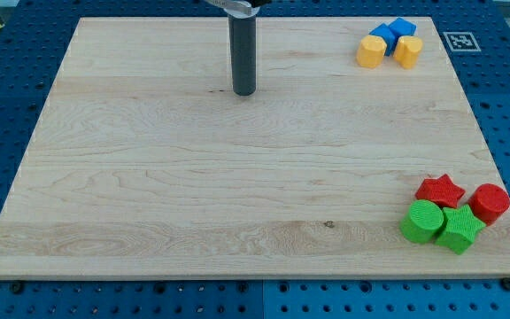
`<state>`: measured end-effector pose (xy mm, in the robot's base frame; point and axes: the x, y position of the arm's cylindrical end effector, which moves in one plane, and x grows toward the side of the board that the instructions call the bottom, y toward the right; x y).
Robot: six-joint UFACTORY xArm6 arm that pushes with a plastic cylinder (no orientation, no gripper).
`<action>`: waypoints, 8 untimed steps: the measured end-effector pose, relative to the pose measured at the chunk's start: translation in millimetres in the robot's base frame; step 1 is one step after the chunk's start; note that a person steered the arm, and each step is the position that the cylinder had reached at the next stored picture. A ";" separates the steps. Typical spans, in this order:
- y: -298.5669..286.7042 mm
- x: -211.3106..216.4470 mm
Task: Push the red blocks slightly to the left
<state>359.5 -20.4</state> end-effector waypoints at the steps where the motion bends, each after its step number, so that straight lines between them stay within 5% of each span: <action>1: -0.1 0.0; 4: 1.7 0.2; 8: 207.7 94.3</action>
<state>453.8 187.3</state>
